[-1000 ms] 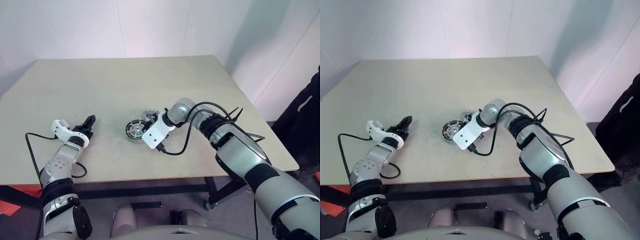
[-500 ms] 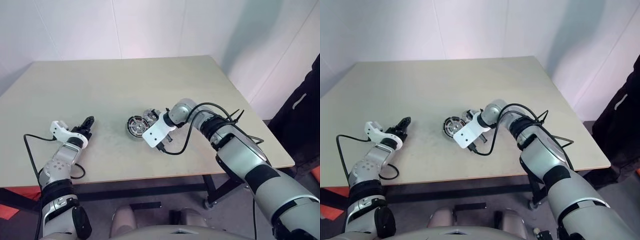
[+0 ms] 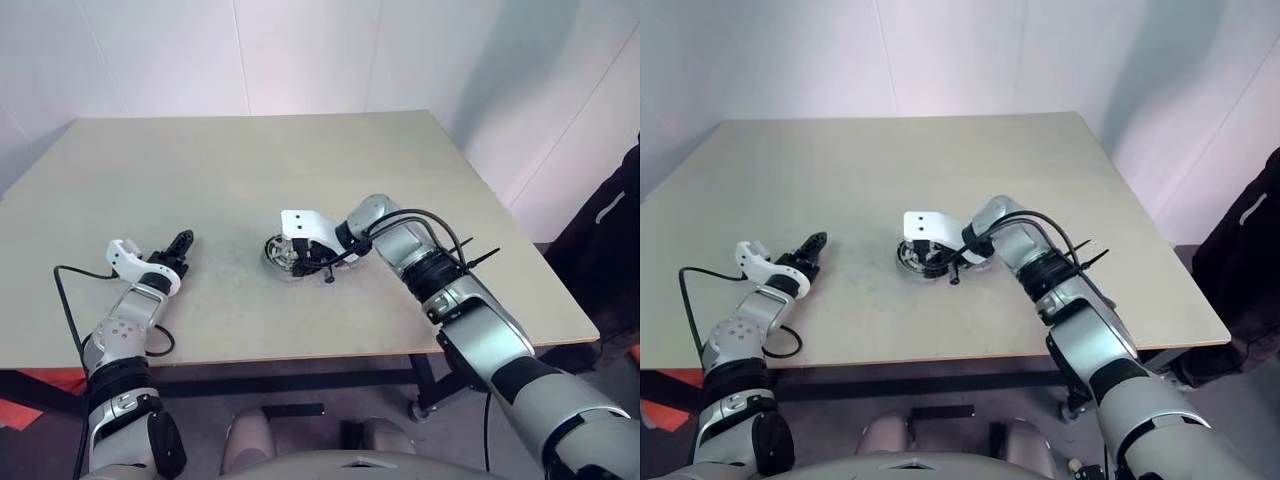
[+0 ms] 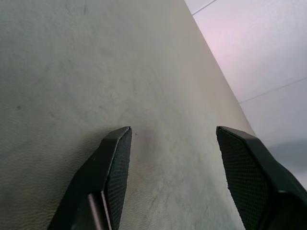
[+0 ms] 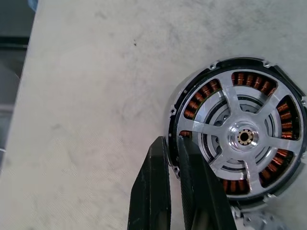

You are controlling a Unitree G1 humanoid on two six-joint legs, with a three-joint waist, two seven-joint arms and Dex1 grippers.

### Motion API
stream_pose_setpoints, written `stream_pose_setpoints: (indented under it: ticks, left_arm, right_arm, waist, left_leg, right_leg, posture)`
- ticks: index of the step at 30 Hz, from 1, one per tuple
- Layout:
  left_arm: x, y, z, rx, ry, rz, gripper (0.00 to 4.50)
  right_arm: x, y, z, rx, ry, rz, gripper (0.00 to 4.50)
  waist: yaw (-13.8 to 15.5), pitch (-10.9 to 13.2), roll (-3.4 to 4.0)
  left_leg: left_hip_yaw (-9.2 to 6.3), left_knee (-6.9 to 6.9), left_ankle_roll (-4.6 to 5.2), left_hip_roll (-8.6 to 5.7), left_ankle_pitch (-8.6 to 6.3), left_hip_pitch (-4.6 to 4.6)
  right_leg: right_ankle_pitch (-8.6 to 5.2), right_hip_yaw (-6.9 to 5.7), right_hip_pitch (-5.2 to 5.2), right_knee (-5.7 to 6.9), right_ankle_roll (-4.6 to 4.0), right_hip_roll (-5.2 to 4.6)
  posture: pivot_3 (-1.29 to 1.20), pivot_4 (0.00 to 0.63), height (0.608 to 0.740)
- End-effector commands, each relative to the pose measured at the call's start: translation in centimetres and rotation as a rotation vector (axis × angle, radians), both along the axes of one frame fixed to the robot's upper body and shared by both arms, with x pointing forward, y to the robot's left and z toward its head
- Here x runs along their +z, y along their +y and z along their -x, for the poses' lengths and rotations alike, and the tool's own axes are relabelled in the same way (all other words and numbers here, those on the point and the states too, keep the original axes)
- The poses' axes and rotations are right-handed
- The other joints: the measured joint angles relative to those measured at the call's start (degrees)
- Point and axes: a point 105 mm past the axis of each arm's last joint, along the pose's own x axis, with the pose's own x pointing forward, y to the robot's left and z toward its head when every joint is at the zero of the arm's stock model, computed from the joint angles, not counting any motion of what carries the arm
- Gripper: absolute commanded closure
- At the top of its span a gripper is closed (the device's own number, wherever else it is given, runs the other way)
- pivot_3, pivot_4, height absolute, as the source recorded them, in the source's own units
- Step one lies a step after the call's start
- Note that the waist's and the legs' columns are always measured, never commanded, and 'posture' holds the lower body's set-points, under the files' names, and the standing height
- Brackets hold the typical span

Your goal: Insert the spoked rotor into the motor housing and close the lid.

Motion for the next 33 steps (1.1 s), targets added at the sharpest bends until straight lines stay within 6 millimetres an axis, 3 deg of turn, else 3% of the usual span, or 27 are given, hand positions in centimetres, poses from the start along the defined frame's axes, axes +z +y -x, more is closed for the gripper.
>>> stream_pose_setpoints:
  ticks: [1, 5, 10, 13, 16, 19, 22, 25, 29, 31, 33]
  left_arm:
    - [-1.1, -0.3, 0.1, -0.013, 0.048, -0.005, 1.47]
    - [-1.1, -0.3, 0.2, -0.012, 0.048, -0.009, 1.47]
    - [-1.0, -0.1, 0.3, -0.006, 0.046, -0.014, 1.47]
    - [-0.9, 0.1, 0.4, -0.002, 0.045, -0.016, 1.47]
    - [-0.9, 0.2, 0.3, -0.001, 0.043, -0.017, 1.47]
    - [-0.8, 0.0, 0.2, -0.006, 0.042, -0.017, 1.47]
    - [-0.7, -0.6, 0.0, -0.035, 0.032, -0.023, 1.47]
    - [-0.4, -1.3, -0.2, -0.076, 0.016, -0.052, 1.47]
    - [0.4, -2.5, -0.5, -0.153, -0.011, -0.087, 1.47]
    - [0.4, -2.9, -0.9, -0.191, 0.002, -0.103, 1.47]
    - [0.2, -3.4, -1.4, -0.226, 0.020, -0.115, 1.47]
  right_arm:
    - [1.8, 1.5, -0.7, -0.121, 0.028, -0.060, 4.50]
    - [1.2, 2.2, -2.1, -0.285, 0.070, -0.059, 4.50]
    - [0.5, 2.1, -2.8, -0.312, 0.056, -0.044, 4.50]
    - [0.7, 1.9, -2.5, -0.270, 0.037, -0.050, 3.50]
    - [2.5, 2.1, -1.4, -0.189, 0.037, -0.111, 2.50]
    - [4.2, 1.7, -0.7, -0.168, 0.033, -0.167, 2.50]
    - [7.1, 0.6, -1.4, -0.250, 0.003, -0.314, 2.50]
    - [8.1, -1.1, -2.2, -0.371, 0.014, -0.409, 2.50]
    - [7.8, -4.7, -2.6, -0.609, 0.169, -0.549, 2.50]
    - [7.5, -7.1, -1.9, -0.780, 0.395, -0.679, 2.50]
    - [6.7, -9.0, -0.5, -0.883, 0.504, -0.763, 2.50]
  waist:
    - [-0.01, 0.00, 0.00]
    - [-0.07, 0.01, 0.02]
    - [-0.06, 0.02, 0.03]
    - [-0.01, 0.02, 0.04]
    - [0.11, 0.02, 0.04]
    - [0.20, 0.02, 0.04]
    - [0.39, 0.02, 0.04]
    - [0.62, 0.01, 0.03]
    - [1.22, -0.03, -0.04]
    - [1.71, -0.03, -0.04]
    - [2.20, -0.03, -0.02]
  left_leg:
    - [0.00, -0.01, 0.00, 0.00, 0.00, 0.02]
    - [-0.01, -0.07, -0.04, 0.00, 0.01, 0.06]
    - [-0.01, -0.07, -0.05, -0.01, 0.01, 0.14]
    - [-0.02, -0.08, -0.05, -0.02, 0.02, 0.15]
    - [-0.02, -0.08, -0.07, -0.02, 0.03, 0.12]
    - [-0.02, -0.13, -0.08, -0.04, 0.03, 0.13]
    - [-0.02, -0.36, -0.19, -0.05, 0.10, 0.14]
    - [-0.01, -0.36, -0.20, -0.06, 0.11, 0.12]
    - [0.00, -0.33, -0.19, -0.11, 0.11, 0.16]
    - [0.00, -0.35, -0.19, -0.13, 0.11, 0.13]
    - [0.00, -0.44, -0.22, -0.12, 0.13, 0.10]
  right_leg:
    - [0.00, 0.00, 0.01, 0.00, 0.00, 0.00]
    - [-0.06, 0.01, -0.01, 0.00, 0.10, 0.00]
    - [-0.23, 0.05, 0.03, -0.01, 0.40, -0.01]
    - [-0.24, 0.06, 0.03, -0.02, 0.43, -0.01]
    - [-0.24, 0.08, 0.03, -0.06, 0.44, -0.01]
    - [-0.22, 0.10, 0.03, -0.03, 0.44, -0.01]
    - [-0.22, 0.10, -0.03, -0.03, 0.43, 0.02]
    - [-0.22, 0.10, -0.03, -0.06, 0.43, 0.01]
    - [-0.23, 0.11, 0.14, -0.25, 0.45, -0.04]
    - [-0.21, 0.11, 0.12, -0.31, 0.43, -0.05]
    - [-0.07, 0.11, 0.08, -0.30, 0.18, -0.02]
  posture:
    - [0.00, 0.000, 0.740]
    - [0.00, 0.000, 0.740]
    - [0.00, 0.000, 0.740]
    - [0.00, 0.000, 0.740]
    - [0.00, 0.000, 0.740]
    - [0.00, 0.000, 0.740]
    - [0.00, 0.000, 0.740]
    - [0.00, 0.000, 0.740]
    - [0.00, 0.000, 0.740]
    - [0.00, 0.000, 0.740]
    - [0.00, 0.000, 0.740]
